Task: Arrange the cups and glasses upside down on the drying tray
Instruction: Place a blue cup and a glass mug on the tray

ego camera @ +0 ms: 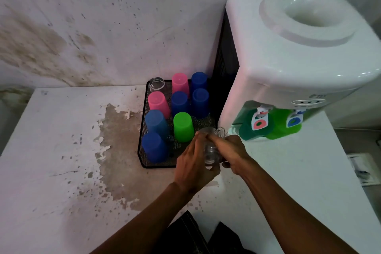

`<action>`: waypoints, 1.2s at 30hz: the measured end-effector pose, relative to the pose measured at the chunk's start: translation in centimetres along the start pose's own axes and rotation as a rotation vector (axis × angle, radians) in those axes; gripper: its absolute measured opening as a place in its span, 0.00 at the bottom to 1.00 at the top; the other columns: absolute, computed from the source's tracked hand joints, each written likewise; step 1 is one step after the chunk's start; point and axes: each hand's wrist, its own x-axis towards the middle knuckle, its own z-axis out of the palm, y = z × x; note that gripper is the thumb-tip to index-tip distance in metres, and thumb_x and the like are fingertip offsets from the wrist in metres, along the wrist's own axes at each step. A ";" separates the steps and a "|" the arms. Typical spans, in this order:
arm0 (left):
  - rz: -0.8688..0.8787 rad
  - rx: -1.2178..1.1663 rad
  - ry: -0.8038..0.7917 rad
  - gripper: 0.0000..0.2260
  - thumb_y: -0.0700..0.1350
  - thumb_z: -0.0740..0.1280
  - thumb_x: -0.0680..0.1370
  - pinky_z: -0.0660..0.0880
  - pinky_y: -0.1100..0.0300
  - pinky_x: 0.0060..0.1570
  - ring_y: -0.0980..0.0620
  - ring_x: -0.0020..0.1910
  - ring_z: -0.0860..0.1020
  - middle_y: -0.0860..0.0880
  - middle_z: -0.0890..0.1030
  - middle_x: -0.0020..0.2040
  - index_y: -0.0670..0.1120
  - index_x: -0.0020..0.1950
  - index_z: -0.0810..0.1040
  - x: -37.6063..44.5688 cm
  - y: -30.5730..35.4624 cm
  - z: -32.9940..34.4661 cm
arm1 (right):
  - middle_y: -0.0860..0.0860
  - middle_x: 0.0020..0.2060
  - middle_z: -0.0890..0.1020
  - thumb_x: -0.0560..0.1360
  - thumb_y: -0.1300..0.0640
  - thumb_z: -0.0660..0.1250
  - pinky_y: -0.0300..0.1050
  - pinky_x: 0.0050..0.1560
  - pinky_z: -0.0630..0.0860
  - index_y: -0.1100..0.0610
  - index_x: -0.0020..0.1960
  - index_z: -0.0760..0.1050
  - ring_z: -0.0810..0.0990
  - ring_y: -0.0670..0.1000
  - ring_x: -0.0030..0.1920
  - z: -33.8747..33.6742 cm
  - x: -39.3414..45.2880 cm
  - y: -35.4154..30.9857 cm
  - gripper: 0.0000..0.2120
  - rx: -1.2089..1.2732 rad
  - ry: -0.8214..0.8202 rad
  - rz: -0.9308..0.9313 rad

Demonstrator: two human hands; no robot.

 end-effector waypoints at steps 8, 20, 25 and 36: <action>-0.417 -0.369 0.140 0.30 0.51 0.78 0.65 0.80 0.63 0.44 0.55 0.47 0.81 0.48 0.81 0.55 0.46 0.61 0.67 3.5 1.4 0.5 | 0.47 0.41 0.83 0.74 0.42 0.66 0.46 0.43 0.77 0.49 0.48 0.78 0.81 0.49 0.44 -1.8 -0.2 -0.1 0.12 0.107 -0.182 -0.046; -0.662 -0.198 0.140 0.22 0.53 0.72 0.69 0.79 0.48 0.47 0.43 0.47 0.80 0.44 0.81 0.50 0.43 0.57 0.73 8.3 1.6 3.6 | 0.56 0.44 0.84 0.72 0.46 0.71 0.46 0.40 0.75 0.56 0.48 0.80 0.82 0.56 0.43 -7.4 0.9 5.7 0.14 0.181 -0.059 0.065; -0.698 -0.180 0.069 0.22 0.51 0.72 0.69 0.78 0.50 0.47 0.41 0.48 0.79 0.42 0.80 0.52 0.41 0.58 0.73 9.6 1.3 3.8 | 0.58 0.43 0.83 0.73 0.52 0.71 0.45 0.39 0.74 0.57 0.46 0.80 0.81 0.55 0.42 -8.7 1.0 7.2 0.08 0.219 -0.057 0.077; -0.721 -0.099 -0.159 0.27 0.49 0.70 0.70 0.74 0.47 0.54 0.37 0.56 0.75 0.39 0.73 0.60 0.41 0.64 0.66 10.7 0.8 3.0 | 0.60 0.45 0.83 0.73 0.56 0.71 0.47 0.42 0.75 0.58 0.46 0.80 0.81 0.56 0.43 -8.8 1.6 8.1 0.05 0.236 -0.045 0.109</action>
